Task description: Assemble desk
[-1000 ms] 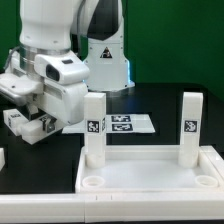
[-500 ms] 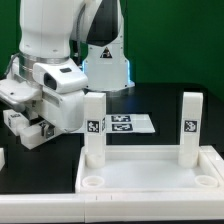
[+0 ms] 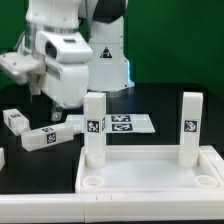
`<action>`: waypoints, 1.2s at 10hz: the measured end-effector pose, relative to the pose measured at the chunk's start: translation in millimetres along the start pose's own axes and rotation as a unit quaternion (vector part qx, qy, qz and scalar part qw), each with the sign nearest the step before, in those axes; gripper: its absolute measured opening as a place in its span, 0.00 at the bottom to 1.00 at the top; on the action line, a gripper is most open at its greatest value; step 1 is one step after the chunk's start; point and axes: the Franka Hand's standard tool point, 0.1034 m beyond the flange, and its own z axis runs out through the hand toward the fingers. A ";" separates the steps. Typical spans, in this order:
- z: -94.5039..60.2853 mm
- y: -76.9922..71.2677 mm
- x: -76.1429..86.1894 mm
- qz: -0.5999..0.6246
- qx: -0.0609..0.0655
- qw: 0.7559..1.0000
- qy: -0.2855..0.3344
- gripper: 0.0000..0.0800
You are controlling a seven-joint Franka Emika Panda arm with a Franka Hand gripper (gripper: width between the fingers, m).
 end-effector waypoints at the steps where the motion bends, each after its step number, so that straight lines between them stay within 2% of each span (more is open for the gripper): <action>1: -1.7 -4.7 -4.8 0.064 -0.001 0.998 -0.002 0.81; 3: 4.3 -9.0 -11.7 0.126 0.008 0.992 -0.009 0.81; 7: 4.9 -8.6 -10.7 0.257 0.007 0.966 -0.008 0.81; 9: 0.7 5.5 -22.7 0.406 0.007 0.914 -0.013 0.81; 10: -0.5 11.6 -24.4 0.489 0.019 0.872 -0.014 0.81; 11: -1.5 13.7 -18.7 0.587 0.034 0.809 -0.012 0.81; 12: -3.6 15.6 -13.9 0.644 0.050 0.764 -0.014 0.81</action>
Offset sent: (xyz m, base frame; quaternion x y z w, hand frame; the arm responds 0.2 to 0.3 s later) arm 0.0000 0.0000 0.0000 0.0000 0.0000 0.1938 0.9810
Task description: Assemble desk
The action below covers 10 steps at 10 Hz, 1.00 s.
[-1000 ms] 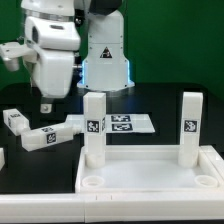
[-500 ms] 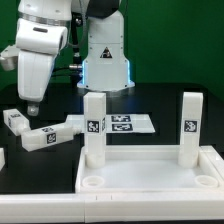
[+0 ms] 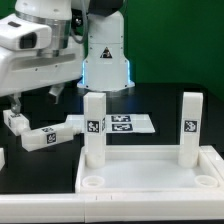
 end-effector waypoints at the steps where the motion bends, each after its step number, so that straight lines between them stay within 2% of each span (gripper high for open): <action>1: 2.0 0.9 -0.3 0.009 -0.005 1.000 0.008 0.81; 5: 3.0 -4.5 5.1 0.151 0.013 0.988 0.016 0.81; 7: 4.1 -1.0 12.0 0.293 0.049 0.955 0.013 0.81; 8: 5.5 -2.6 15.3 0.376 0.083 0.923 0.011 0.81; 9: 5.2 -8.2 16.1 0.450 0.123 0.884 0.000 0.81; 10: 6.0 -10.6 15.6 0.472 0.129 0.872 -0.008 0.81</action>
Offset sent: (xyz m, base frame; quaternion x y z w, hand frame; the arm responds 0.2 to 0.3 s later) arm 0.0000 0.0000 0.0000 0.0000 0.0000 0.1296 0.9916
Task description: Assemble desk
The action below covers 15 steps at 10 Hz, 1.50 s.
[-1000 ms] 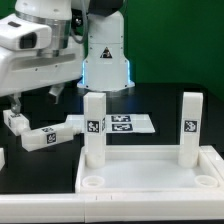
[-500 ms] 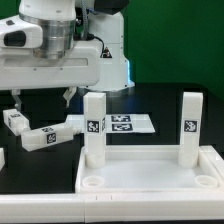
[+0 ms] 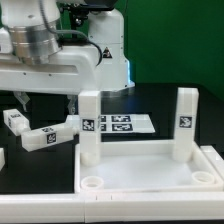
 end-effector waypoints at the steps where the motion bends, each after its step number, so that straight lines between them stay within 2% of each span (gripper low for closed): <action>1: 3.0 -5.2 -2.5 0.016 -0.001 1.000 -0.003 0.81; 4: 4.8 -8.1 -3.3 0.088 -0.001 0.996 -0.005 0.81; 7: 7.8 -11.9 -5.7 0.090 -0.001 0.996 -0.004 0.81; 9: 21.0 -25.3 -22.9 0.082 -0.005 0.997 -0.005 0.81; 11: 20.9 -35.1 -32.3 0.074 -0.005 0.997 -0.009 0.81; 13: 5.6 -25.8 -36.5 0.071 0.009 0.997 -0.020 0.81; 15: -6.9 1.4 -24.3 0.098 0.040 0.994 -0.031 0.81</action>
Offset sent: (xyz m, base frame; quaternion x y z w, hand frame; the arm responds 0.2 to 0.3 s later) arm 0.0000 0.0000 0.0000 0.0000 0.0000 0.1938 0.9810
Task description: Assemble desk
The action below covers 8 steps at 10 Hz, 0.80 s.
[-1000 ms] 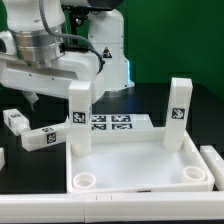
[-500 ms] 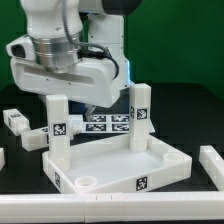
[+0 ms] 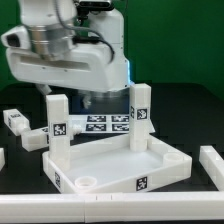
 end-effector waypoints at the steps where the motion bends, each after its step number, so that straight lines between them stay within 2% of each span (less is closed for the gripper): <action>1: 2.5 -1.4 -1.3 -0.001 -0.002 1.000 -0.004 0.81; 4: 4.9 0.7 -4.4 0.001 -0.003 1.000 -0.024 0.81; 5: 6.4 9.7 -5.5 0.030 0.016 0.998 -0.061 0.81; 7: 0.6 38.0 7.9 0.093 0.053 0.981 -0.164 0.81; 8: 3.2 46.9 15.4 0.102 0.057 0.974 -0.194 0.81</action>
Offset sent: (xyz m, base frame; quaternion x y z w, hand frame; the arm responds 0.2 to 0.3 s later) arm 0.0000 0.0000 0.0000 0.0000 -0.0650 0.0000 0.9979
